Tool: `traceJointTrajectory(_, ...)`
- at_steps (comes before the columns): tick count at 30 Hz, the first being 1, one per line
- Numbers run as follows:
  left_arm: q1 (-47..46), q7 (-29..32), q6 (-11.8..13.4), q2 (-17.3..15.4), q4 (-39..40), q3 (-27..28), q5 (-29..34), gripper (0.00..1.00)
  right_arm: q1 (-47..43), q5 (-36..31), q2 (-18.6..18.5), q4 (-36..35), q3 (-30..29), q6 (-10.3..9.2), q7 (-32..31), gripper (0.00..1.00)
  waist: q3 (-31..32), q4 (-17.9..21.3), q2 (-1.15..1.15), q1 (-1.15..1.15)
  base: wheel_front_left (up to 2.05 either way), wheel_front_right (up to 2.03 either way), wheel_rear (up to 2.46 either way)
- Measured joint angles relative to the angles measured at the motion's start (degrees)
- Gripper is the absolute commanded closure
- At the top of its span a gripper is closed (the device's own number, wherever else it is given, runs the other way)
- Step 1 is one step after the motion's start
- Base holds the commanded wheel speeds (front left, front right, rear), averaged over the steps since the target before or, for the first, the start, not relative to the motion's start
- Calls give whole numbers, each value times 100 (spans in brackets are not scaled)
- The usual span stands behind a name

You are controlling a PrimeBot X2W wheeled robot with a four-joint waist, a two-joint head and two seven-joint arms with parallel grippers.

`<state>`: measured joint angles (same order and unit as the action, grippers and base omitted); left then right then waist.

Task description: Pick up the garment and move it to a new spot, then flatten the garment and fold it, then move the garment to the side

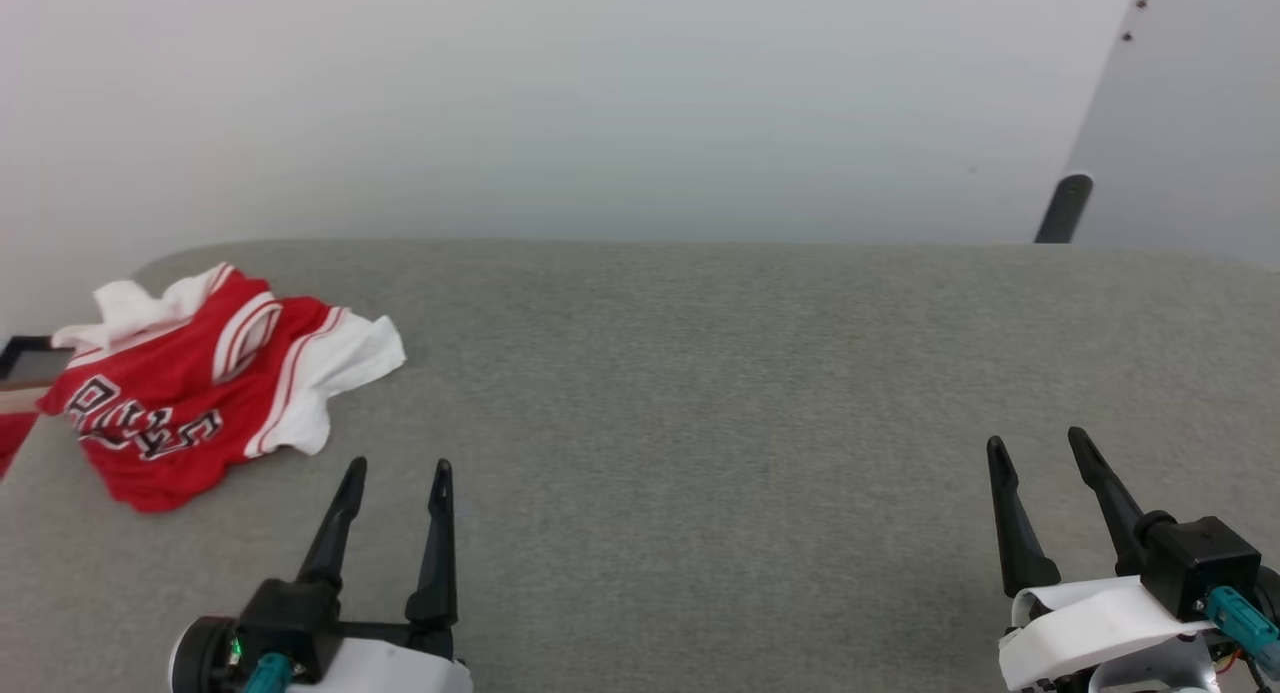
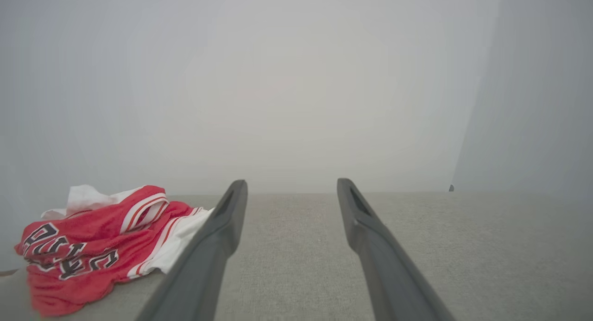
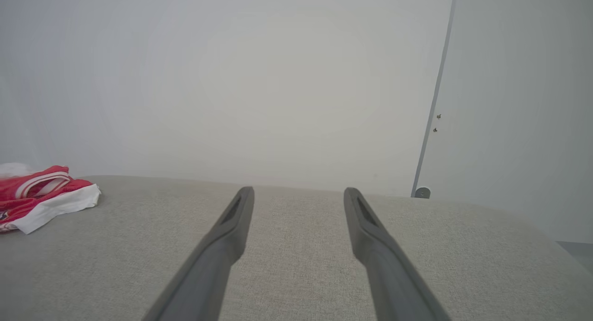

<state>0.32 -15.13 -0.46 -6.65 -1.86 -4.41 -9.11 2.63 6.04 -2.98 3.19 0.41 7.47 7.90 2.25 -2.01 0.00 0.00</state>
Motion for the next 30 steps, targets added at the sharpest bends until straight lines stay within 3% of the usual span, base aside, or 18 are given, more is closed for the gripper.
traceJointTrajectory(12, -142, 152, 213, -68, -437, 311, -187, 0, -82, 178, -2, 60, 308, 0, -8, 0, 135, -803, 0, 0, 0, 0, 0)
traceJointTrajectory(24, 42, 350, 345, -242, -256, 433, -214, 0, -30, 389, 1, 288, 682, 1, 68, 0, 317, -1954, 0, 0, 0, 0, 0)
traceJointTrajectory(30, 117, 425, 407, -248, -120, 486, -307, 0, 85, 397, 3, 357, 732, 1, 89, 0, 333, -2340, 0, 0, 0, 0, 0)
